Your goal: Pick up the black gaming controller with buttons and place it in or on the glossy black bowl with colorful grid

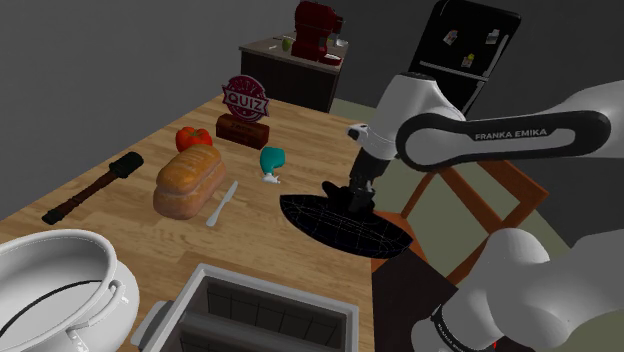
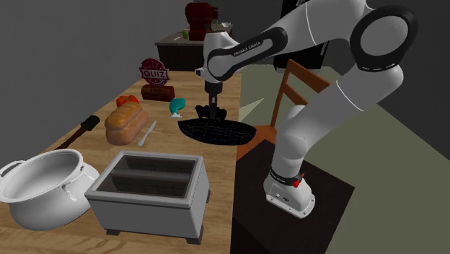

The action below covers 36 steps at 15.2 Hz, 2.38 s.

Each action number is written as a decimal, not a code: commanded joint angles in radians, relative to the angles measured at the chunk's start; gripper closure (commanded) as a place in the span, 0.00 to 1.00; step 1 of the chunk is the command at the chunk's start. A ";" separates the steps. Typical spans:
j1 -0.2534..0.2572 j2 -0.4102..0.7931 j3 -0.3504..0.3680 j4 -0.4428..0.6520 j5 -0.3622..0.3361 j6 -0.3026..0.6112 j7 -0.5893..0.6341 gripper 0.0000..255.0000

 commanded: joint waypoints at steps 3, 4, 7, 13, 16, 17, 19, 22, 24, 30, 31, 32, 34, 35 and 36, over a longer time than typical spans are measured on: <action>-0.029 0.023 -0.053 -0.010 -0.027 0.035 -0.062 1.00; -0.029 0.030 -0.055 -0.020 -0.027 0.051 -0.063 1.00; -0.029 0.051 -0.060 -0.047 -0.029 0.100 -0.064 1.00; -0.028 0.104 -0.070 -0.096 -0.031 0.201 -0.068 1.00; -0.028 0.112 -0.071 -0.102 -0.031 0.215 -0.069 1.00; -0.028 0.112 -0.071 -0.102 -0.031 0.215 -0.069 1.00; -0.028 0.112 -0.071 -0.102 -0.031 0.215 -0.069 1.00; -0.028 0.112 -0.071 -0.102 -0.031 0.215 -0.069 0.00; -0.028 0.112 -0.071 -0.102 -0.031 0.215 -0.069 0.00; -0.032 0.034 -0.059 -0.049 -0.031 0.085 -0.065 0.00; -0.033 0.017 -0.056 -0.033 -0.030 0.052 -0.065 0.00; -0.033 0.017 -0.056 -0.033 -0.030 0.052 -0.065 0.00; -0.033 0.017 -0.056 -0.033 -0.030 0.052 -0.065 0.00; -0.033 0.017 -0.056 -0.033 -0.030 0.052 -0.065 0.00; -0.033 0.017 -0.056 -0.033 -0.030 0.052 -0.065 0.00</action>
